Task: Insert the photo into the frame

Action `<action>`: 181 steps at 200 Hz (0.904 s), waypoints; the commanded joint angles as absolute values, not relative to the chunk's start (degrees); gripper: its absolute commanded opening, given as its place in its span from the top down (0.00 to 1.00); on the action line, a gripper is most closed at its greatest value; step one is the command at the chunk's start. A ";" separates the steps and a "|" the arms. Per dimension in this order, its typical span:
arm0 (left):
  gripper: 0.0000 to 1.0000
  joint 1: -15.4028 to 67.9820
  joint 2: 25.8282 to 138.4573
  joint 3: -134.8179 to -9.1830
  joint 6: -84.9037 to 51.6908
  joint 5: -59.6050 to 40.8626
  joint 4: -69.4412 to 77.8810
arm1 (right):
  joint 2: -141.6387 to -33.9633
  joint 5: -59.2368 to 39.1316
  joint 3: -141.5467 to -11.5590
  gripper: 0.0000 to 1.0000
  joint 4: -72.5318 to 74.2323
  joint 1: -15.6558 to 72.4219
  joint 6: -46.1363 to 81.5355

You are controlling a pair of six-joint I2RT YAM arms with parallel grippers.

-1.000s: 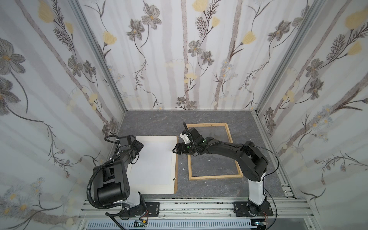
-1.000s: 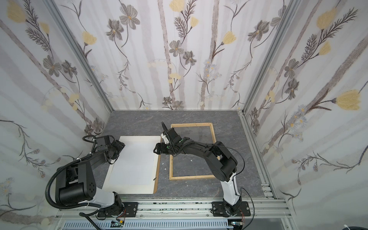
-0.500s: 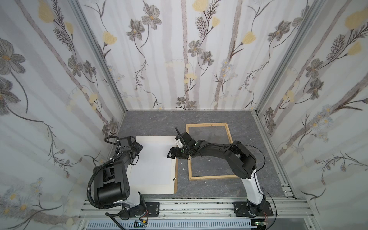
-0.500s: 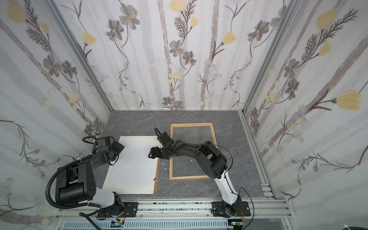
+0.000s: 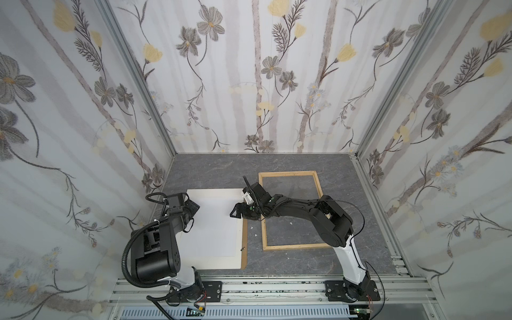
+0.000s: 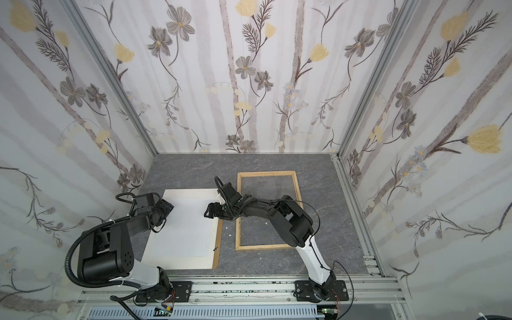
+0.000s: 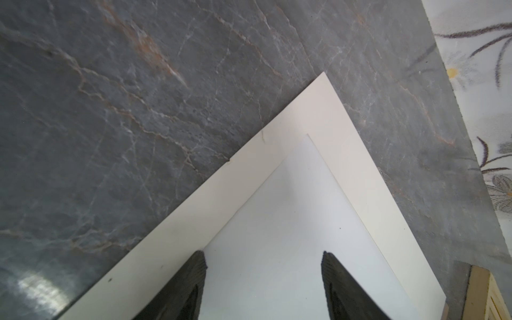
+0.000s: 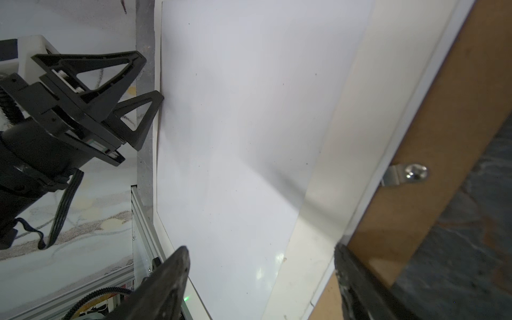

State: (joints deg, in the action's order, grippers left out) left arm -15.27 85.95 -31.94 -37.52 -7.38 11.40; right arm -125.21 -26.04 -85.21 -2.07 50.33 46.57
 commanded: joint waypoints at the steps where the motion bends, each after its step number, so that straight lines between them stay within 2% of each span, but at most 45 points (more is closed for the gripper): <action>1: 0.31 -14.69 86.13 -29.78 -39.28 -11.75 11.74 | -125.94 -23.81 -85.27 0.18 -3.43 50.19 48.11; 130: 0.32 -9.70 82.20 -23.27 -42.62 -16.78 15.38 | -125.10 -26.98 -84.99 0.18 2.23 47.44 49.37; 181: 0.32 -9.84 78.01 -25.73 -40.26 -12.56 9.75 | -125.46 -26.92 -84.49 0.18 1.72 47.39 49.74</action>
